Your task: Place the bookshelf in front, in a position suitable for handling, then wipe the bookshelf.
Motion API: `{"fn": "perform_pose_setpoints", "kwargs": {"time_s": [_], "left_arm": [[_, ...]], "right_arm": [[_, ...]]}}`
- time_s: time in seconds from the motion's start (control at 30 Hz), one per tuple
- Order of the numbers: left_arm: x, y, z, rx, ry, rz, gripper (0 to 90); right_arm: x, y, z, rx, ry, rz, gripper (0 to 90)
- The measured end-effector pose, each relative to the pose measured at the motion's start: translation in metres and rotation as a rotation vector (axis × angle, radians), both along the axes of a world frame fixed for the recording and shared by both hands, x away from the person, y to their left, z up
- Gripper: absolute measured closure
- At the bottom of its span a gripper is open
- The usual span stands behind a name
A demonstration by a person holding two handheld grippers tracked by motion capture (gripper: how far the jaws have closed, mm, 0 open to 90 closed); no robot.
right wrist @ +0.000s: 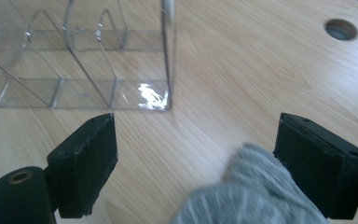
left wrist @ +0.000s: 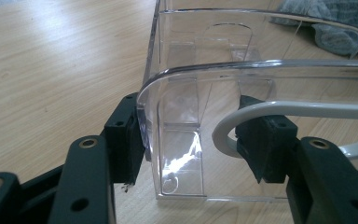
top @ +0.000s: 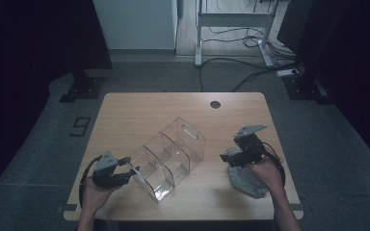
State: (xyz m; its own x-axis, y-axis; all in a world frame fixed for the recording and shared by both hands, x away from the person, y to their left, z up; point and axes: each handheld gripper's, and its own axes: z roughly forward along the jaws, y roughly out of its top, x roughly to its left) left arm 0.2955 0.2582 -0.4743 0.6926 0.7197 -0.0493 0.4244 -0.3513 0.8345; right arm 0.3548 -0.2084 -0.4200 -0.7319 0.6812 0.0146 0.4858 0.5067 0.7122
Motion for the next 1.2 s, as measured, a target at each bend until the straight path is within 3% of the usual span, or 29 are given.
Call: {"fn": "perform_pose_setpoints", "kwargs": {"time_s": [0.1, 0.43, 0.8, 1.2], "left_arm": [[0.000, 0.001, -0.002, -0.024, 0.011, 0.010, 43.8], [-0.001, 0.002, -0.002, -0.032, 0.011, 0.015, 43.8], [-0.001, 0.002, -0.003, -0.034, 0.011, 0.012, 43.7], [-0.001, 0.001, -0.003, -0.035, 0.014, 0.018, 43.6]], "right_arm": [[-0.006, -0.012, -0.001, 0.007, 0.002, -0.028, 12.4], [-0.022, -0.046, -0.019, 0.025, -0.015, -0.137, 12.4], [-0.022, -0.058, -0.063, -0.019, 0.046, -0.196, 11.0], [-0.011, -0.058, -0.102, -0.074, 0.178, -0.203, 12.2]]}}
